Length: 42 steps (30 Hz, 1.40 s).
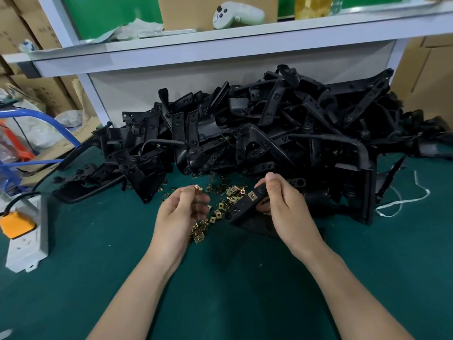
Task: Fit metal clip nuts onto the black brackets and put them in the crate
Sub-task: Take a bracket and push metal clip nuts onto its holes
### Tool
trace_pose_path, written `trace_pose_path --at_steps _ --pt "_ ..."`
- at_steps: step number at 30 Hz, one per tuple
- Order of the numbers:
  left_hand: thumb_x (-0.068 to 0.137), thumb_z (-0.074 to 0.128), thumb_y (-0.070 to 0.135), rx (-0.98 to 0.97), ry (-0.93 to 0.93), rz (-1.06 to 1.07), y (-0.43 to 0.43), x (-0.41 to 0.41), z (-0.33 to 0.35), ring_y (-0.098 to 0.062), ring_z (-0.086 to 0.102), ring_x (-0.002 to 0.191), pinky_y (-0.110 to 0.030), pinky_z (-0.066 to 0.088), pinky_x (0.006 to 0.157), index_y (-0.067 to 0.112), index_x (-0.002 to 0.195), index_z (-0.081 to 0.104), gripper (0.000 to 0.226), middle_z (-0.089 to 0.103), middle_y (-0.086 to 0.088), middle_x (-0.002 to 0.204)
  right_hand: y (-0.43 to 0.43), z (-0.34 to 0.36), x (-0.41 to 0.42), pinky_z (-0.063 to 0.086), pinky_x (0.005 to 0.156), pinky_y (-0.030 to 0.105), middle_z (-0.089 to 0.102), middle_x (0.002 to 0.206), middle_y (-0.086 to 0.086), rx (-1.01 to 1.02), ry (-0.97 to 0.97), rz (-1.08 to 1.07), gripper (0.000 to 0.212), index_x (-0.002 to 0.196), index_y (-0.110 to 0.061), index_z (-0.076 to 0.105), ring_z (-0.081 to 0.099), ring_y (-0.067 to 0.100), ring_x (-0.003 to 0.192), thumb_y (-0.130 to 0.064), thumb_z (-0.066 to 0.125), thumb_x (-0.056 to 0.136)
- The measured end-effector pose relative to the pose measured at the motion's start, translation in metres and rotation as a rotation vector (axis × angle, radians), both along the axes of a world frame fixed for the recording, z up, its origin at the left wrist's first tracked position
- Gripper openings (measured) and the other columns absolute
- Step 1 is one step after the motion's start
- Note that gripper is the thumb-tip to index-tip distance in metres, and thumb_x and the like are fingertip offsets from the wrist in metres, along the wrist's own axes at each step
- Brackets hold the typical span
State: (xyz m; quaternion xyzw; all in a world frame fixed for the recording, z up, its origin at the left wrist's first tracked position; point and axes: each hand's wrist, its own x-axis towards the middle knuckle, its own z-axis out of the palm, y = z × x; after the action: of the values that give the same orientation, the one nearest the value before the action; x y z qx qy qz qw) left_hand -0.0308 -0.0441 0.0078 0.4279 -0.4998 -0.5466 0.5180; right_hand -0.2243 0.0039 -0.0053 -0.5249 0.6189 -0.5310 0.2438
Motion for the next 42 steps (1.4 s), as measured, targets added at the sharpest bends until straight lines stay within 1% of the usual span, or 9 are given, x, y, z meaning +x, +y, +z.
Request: trace_pose_path --at_steps 10,15,17,20,24,27,30,34,42 --pt "0.106 0.050 0.021 0.038 0.109 -0.018 -0.0025 0.0025 -0.0008 -0.012 0.066 0.073 -0.022 0.057 0.067 0.002 0.107 0.063 0.023 0.077 -0.008 0.096 0.0005 -0.0008 -0.0001 0.055 0.079 0.054 0.068 0.084 0.020 0.003 -0.003 0.010 0.046 0.096 -0.046 0.060 0.067 0.030 0.079 -0.073 0.022 0.096" --pt "0.102 0.058 0.017 0.085 0.221 -0.028 -0.0057 0.0042 0.0003 -0.008 0.063 0.070 -0.021 0.055 0.064 0.010 0.101 0.063 0.009 0.073 -0.002 0.089 0.0000 -0.0013 0.0000 0.056 0.079 0.051 0.068 0.083 0.017 0.006 0.006 0.001 0.046 0.096 -0.047 0.060 0.066 0.025 0.077 -0.073 0.022 0.097" --pt "0.100 0.060 0.011 0.077 0.206 -0.031 -0.0071 0.0050 -0.0011 -0.007 0.062 0.069 -0.020 0.055 0.065 0.013 0.102 0.064 0.005 0.067 0.004 0.079 0.0000 -0.0011 0.0000 0.056 0.078 0.050 0.067 0.083 0.017 0.005 0.011 -0.002 0.045 0.096 -0.047 0.060 0.065 0.025 0.077 -0.072 0.022 0.097" --pt "0.098 0.062 0.009 0.012 0.123 -0.026 -0.0069 0.0053 -0.0045 -0.006 0.062 0.069 -0.019 0.055 0.069 0.015 0.107 0.069 0.013 0.064 0.008 0.073 0.0005 -0.0008 -0.0001 0.055 0.078 0.052 0.067 0.082 0.017 0.006 0.015 -0.004 0.046 0.096 -0.047 0.060 0.065 0.026 0.076 -0.073 0.022 0.097" --pt "0.095 0.065 0.018 -0.055 0.084 -0.046 -0.0040 0.0038 -0.0051 -0.006 0.061 0.075 -0.019 0.055 0.075 0.026 0.104 0.079 0.019 0.064 0.007 0.077 0.0011 -0.0004 -0.0001 0.055 0.074 0.050 0.064 0.076 0.016 -0.001 0.021 -0.009 0.046 0.096 -0.047 0.060 0.063 0.024 0.071 -0.073 0.022 0.097" --pt "0.089 0.067 0.029 -0.094 0.055 -0.063 -0.0025 0.0045 -0.0047 -0.007 0.060 0.077 -0.021 0.054 0.078 0.032 0.107 0.079 0.022 0.062 0.006 0.079 0.0009 -0.0005 -0.0001 0.054 0.072 0.045 0.063 0.073 0.016 0.000 0.014 -0.008 0.047 0.096 -0.047 0.060 0.062 0.025 0.071 -0.073 0.021 0.096" --pt "0.091 0.066 0.027 -0.115 0.045 -0.077 -0.0016 0.0044 -0.0042 -0.008 0.060 0.079 -0.022 0.054 0.081 0.032 0.110 0.078 0.024 0.064 0.006 0.081 0.0010 -0.0008 -0.0005 0.052 0.068 0.040 0.058 0.065 0.008 -0.007 0.009 -0.018 0.048 0.095 -0.047 0.060 0.060 0.023 0.068 -0.075 0.021 0.095" --pt "0.093 0.064 0.020 -0.104 0.096 -0.070 -0.0004 0.0029 -0.0028 -0.009 0.065 0.082 -0.020 0.054 0.079 0.023 0.111 0.078 0.023 0.072 0.004 0.091 -0.0004 -0.0012 -0.0004 0.056 0.078 0.049 0.067 0.081 0.016 0.001 0.006 -0.002 0.049 0.095 -0.046 0.060 0.065 0.023 0.075 -0.075 0.021 0.096" --pt "0.103 0.055 0.011 -0.071 0.122 -0.083 0.0009 0.0034 0.0015 -0.011 0.063 0.083 -0.023 0.054 0.079 0.023 0.115 0.076 0.027 0.066 0.002 0.089 -0.0002 -0.0008 -0.0003 0.054 0.077 0.050 0.065 0.079 0.018 0.010 0.028 -0.012 0.048 0.095 -0.045 0.059 0.063 0.025 0.073 -0.073 0.020 0.098"
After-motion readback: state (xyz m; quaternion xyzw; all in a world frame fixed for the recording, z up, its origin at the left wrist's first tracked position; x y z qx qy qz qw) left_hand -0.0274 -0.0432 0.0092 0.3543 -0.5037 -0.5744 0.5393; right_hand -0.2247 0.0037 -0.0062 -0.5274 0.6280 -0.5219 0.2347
